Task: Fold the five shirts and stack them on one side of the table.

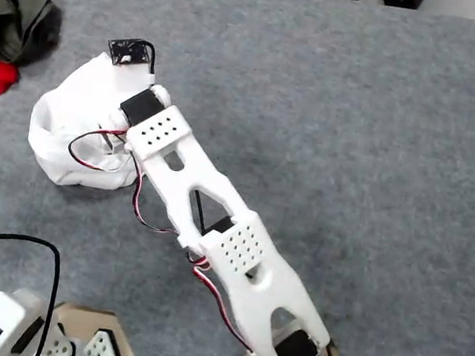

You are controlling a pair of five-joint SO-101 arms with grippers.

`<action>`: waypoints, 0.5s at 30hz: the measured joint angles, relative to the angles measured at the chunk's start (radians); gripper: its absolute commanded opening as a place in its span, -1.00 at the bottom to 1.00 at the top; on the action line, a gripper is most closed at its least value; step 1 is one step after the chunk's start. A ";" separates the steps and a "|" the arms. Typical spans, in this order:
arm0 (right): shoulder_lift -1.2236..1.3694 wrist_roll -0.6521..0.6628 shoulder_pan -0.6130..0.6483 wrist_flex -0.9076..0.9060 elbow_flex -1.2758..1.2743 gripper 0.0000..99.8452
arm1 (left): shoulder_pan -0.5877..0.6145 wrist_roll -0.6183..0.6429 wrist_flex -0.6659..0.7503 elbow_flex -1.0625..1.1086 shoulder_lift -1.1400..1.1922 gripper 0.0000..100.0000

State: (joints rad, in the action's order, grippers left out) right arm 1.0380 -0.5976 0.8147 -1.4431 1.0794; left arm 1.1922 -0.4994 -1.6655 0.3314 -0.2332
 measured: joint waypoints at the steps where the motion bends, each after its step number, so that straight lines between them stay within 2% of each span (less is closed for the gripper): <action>1: 0.000 0.000 0.000 0.000 0.000 -0.74 | 0.000 0.000 0.000 0.000 0.000 -0.94; 5: 0.000 0.000 0.000 0.000 0.000 -0.77 | 0.000 0.000 0.000 0.000 0.000 -0.94; 9: 0.000 0.000 0.000 0.000 0.000 -0.95 | 0.000 0.000 0.000 0.000 0.000 -0.94; 15: 0.000 0.000 0.000 0.000 0.000 -0.96 | 0.000 0.000 0.000 0.000 0.000 -0.94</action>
State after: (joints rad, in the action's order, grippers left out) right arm 1.0380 -0.5976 0.8147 -1.4431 1.0794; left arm 1.1922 -0.4994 -1.6655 0.3314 -0.2332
